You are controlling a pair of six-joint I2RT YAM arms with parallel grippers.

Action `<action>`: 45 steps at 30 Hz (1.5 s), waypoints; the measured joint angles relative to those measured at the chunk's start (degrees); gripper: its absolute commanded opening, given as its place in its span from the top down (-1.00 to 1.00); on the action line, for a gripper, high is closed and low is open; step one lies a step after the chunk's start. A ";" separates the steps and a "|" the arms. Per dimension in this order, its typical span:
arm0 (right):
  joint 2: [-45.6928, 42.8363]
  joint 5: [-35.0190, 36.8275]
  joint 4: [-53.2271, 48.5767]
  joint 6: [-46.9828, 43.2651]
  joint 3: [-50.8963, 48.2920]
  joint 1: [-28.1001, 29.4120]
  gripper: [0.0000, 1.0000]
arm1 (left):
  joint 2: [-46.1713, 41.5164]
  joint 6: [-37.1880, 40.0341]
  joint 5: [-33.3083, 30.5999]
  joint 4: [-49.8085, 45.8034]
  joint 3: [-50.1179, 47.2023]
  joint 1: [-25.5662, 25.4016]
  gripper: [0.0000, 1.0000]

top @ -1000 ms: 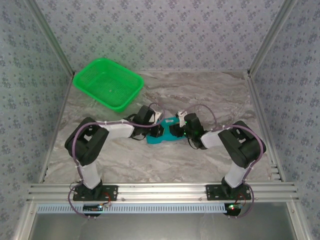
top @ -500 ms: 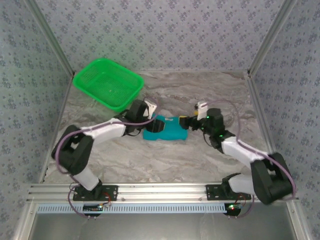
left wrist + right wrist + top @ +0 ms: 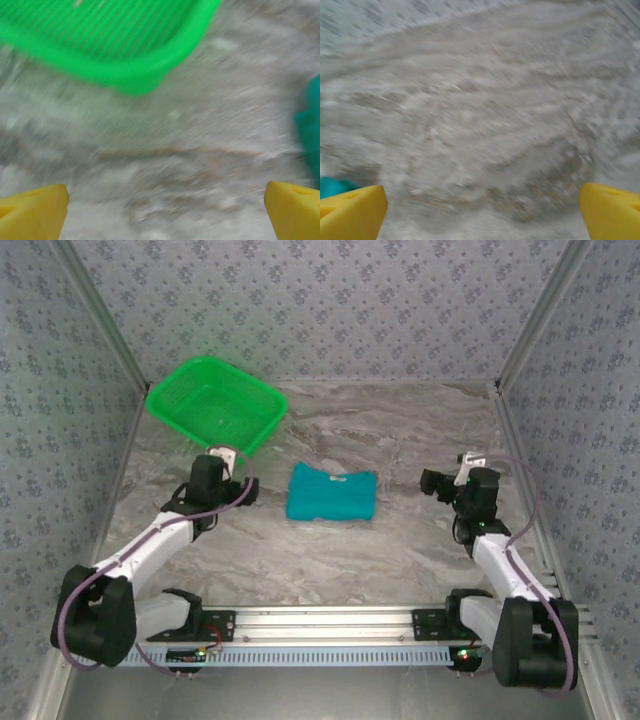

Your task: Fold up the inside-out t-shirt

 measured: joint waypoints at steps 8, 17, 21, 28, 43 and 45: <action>17.90 2.67 15.54 -4.31 -1.33 -0.66 -1.00 | -0.33 6.97 0.90 19.63 -10.27 7.23 -1.00; 26.60 5.62 27.58 -8.35 0.22 2.27 -1.00 | 18.08 2.78 18.51 27.12 -3.10 20.59 -0.99; 26.60 6.64 29.55 -9.03 0.17 2.34 -1.00 | 16.61 5.73 12.81 28.52 -1.55 11.74 -0.99; 26.60 7.56 30.69 -9.31 -0.04 2.75 -1.00 | 10.73 11.41 8.46 33.62 -9.92 8.00 -1.00; 26.60 6.58 30.82 -9.31 -0.02 2.10 -1.00 | 21.59 7.61 12.81 49.33 -11.72 19.10 -1.00; 26.60 6.51 30.82 -9.31 -0.02 2.10 -1.00 | 21.59 7.30 12.79 49.44 -11.21 19.10 -1.00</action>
